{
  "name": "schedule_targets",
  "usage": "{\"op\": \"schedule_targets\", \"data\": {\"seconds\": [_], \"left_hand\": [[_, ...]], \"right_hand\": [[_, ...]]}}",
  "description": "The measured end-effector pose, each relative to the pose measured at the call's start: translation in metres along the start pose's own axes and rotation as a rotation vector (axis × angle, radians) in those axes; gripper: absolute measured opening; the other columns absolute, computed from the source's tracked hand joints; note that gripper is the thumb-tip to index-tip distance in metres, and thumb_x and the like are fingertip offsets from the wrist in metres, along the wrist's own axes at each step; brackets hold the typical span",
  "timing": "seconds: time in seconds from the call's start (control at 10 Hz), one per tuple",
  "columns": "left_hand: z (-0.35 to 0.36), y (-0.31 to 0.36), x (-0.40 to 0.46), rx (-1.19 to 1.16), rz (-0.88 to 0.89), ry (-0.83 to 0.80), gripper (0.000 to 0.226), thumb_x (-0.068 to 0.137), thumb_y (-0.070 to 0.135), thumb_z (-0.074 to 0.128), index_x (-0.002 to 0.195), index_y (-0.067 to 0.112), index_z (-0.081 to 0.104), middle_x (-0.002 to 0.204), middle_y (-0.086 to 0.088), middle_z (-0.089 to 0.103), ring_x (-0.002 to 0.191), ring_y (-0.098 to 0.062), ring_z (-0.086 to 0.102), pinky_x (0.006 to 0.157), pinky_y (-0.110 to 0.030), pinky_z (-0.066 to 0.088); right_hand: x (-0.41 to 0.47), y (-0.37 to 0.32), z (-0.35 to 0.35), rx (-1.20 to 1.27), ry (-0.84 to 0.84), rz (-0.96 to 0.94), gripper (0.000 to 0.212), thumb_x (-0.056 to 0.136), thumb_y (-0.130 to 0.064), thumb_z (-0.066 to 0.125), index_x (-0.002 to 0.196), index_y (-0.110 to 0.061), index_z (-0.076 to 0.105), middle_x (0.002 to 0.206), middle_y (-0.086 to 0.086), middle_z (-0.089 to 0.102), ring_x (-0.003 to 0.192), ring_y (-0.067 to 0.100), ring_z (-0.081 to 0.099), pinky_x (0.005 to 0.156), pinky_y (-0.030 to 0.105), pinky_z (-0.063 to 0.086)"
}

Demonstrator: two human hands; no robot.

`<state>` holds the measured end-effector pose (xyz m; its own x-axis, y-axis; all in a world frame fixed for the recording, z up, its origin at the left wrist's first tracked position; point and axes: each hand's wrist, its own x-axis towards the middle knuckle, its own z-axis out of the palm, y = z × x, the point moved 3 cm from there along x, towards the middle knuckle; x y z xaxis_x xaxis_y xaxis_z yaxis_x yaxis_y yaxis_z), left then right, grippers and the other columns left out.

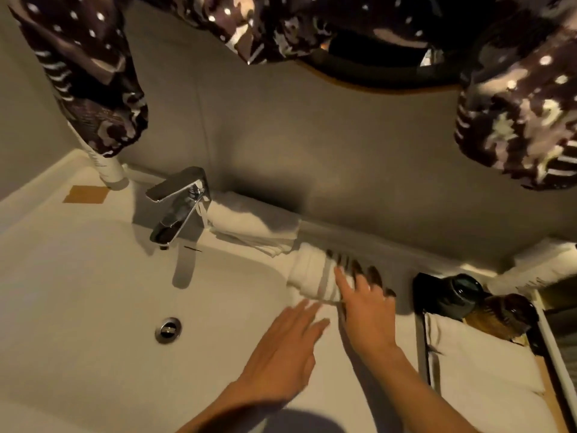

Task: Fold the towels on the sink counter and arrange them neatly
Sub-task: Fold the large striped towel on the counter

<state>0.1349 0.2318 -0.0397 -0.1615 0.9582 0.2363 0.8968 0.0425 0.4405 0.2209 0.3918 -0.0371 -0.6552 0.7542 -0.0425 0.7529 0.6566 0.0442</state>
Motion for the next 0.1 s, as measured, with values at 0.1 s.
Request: {"op": "schedule_targets", "data": {"seconds": [0.1], "left_hand": [[0.0094,-0.0251,-0.0106,-0.058,0.170,-0.072,0.025,0.073,0.025,0.063,0.097,0.031,0.067,0.104,0.009,0.072,0.104,-0.007,0.060,0.080,-0.023,0.056]], "right_hand": [[0.0433,-0.0034,-0.0019,0.049,0.014,0.051,0.065,0.084,-0.023,0.066,0.141,-0.043,0.041,0.136,0.004,0.058,0.127,0.035,0.051,0.097,0.057,0.044]]}}
